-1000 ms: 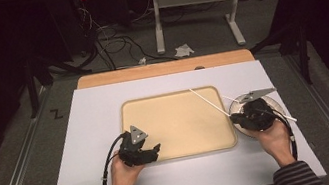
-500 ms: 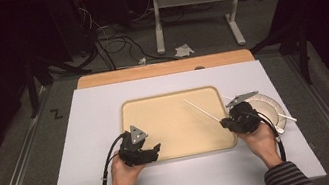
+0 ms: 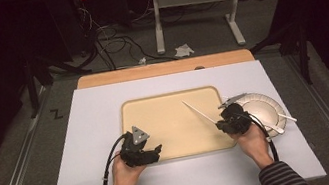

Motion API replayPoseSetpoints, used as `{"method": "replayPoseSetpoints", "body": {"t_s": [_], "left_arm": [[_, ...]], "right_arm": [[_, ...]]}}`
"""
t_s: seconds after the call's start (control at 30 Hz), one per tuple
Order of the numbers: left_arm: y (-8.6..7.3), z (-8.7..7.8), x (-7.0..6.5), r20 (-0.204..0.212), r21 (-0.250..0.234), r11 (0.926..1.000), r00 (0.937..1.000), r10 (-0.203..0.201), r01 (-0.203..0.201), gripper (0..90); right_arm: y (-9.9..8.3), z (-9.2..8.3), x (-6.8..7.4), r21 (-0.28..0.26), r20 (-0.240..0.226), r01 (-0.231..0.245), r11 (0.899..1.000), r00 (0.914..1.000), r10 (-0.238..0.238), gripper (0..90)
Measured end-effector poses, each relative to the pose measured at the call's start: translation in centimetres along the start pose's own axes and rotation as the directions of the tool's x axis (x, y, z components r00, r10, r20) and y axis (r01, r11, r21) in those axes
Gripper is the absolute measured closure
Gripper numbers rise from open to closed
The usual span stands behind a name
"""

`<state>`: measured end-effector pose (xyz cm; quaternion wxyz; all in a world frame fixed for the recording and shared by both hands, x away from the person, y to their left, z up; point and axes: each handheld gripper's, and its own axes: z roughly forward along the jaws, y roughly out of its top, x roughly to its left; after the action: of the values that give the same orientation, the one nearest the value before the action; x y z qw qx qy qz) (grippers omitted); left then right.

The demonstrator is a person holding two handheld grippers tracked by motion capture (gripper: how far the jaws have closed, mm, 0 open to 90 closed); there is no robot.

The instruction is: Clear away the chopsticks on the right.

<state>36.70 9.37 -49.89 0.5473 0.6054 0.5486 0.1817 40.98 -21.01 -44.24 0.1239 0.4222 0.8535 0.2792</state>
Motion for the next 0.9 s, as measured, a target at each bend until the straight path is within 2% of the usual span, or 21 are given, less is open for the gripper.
{"method": "replayPoseSetpoints", "body": {"t_s": [0.03,0.1,0.17,0.23,0.5,0.57,0.73,0.9], "left_arm": [[0.0,0.0,0.0,-0.001,0.004,1.0,1.0,0.005,-0.005,26.8],[-0.1,0.1,-0.1,0.002,0.004,1.0,1.0,0.003,-0.003,26.7],[-0.2,0.1,-0.2,0.004,0.009,0.9999,1.0,0.007,-0.007,26.7],[-0.3,0.1,-0.2,0.005,0.012,0.9999,0.9999,0.01,-0.01,26.7],[-0.3,0.1,-0.2,0.0,0.01,0.9999,0.9999,0.011,-0.011,26.7],[-0.2,0.0,-0.1,-0.005,0.007,0.9999,1.0,0.008,-0.008,26.7],[-0.2,-0.1,-0.2,-0.004,-0.002,1.0,1.0,0.004,-0.004,26.7],[-0.2,-0.1,-0.1,-0.005,0.0,1.0,1.0,0.004,-0.004,26.7]], "right_arm": [[0.0,0.2,0.0,0.003,0.002,-0.002,1.0,1.0,0.002,85.1],[0.2,0.6,0.3,0.022,0.036,0.007,1.0,0.9993,-0.008,85.1],[0.2,1.2,0.4,0.034,0.025,0.0,0.999,0.9997,-0.001,85.1],[0.3,1.6,0.5,0.045,0.039,0.0,0.999,0.9992,-0.002,85.0],[0.4,2.7,0.6,0.065,0.043,-0.032,0.997,0.9986,0.029,84.4],[0.4,3.1,0.8,0.079,0.06,-0.026,0.997,0.998,0.021,83.6],[0.4,4.1,1.2,0.118,0.061,-0.028,0.993,0.9979,0.021,82.9],[0.4,4.6,1.2,0.123,0.061,-0.038,0.992,0.9977,0.03,85.0]]}}
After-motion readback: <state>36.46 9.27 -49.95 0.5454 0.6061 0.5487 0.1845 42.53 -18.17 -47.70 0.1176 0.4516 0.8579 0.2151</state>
